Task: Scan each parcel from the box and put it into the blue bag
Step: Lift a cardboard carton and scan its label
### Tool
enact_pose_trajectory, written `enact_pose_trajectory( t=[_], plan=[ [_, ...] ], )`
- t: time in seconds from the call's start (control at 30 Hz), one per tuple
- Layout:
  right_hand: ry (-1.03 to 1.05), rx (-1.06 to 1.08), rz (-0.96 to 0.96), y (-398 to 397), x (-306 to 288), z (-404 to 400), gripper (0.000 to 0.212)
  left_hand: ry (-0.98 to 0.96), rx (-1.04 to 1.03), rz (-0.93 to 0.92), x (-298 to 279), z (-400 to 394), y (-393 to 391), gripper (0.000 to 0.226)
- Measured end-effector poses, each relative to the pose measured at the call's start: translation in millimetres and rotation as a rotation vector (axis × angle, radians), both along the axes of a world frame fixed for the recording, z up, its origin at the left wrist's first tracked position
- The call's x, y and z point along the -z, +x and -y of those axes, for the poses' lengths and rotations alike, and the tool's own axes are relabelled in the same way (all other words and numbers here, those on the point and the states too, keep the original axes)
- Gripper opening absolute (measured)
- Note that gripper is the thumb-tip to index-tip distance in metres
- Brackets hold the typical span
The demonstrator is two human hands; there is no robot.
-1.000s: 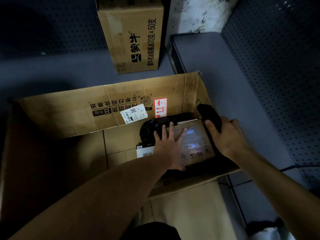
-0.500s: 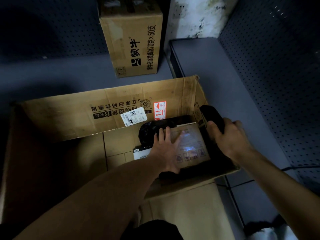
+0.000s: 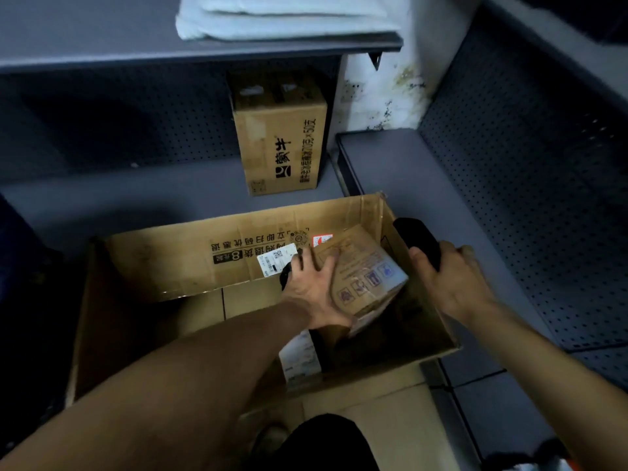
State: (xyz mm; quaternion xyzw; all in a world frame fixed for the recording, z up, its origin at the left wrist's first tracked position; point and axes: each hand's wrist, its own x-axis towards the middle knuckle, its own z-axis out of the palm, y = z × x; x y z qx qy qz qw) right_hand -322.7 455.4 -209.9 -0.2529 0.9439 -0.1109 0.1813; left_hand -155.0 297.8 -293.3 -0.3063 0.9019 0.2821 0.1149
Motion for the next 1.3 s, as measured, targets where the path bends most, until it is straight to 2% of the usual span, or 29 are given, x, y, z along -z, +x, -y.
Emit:
enact_pose_trajectory(
  t=[0.33,0.67,1.0,1.3],
  plan=[
    [-0.082,-0.033,-0.106,33,-73,-7,0.082,-0.038,-0.149,-0.111,-86,23,55,0.134],
    [-0.095,-0.089,-0.158,71,-128,-29,0.068,-0.041,-0.382,-0.277,-159,38,107,0.128],
    [-0.141,-0.17,-0.195,105,-159,-33,0.072,-0.025,-0.574,-0.349,-204,46,171,0.108],
    [-0.089,-0.381,-0.25,125,-181,-31,0.073,0.021,-0.77,-0.398,-240,67,213,0.114]
  ],
)
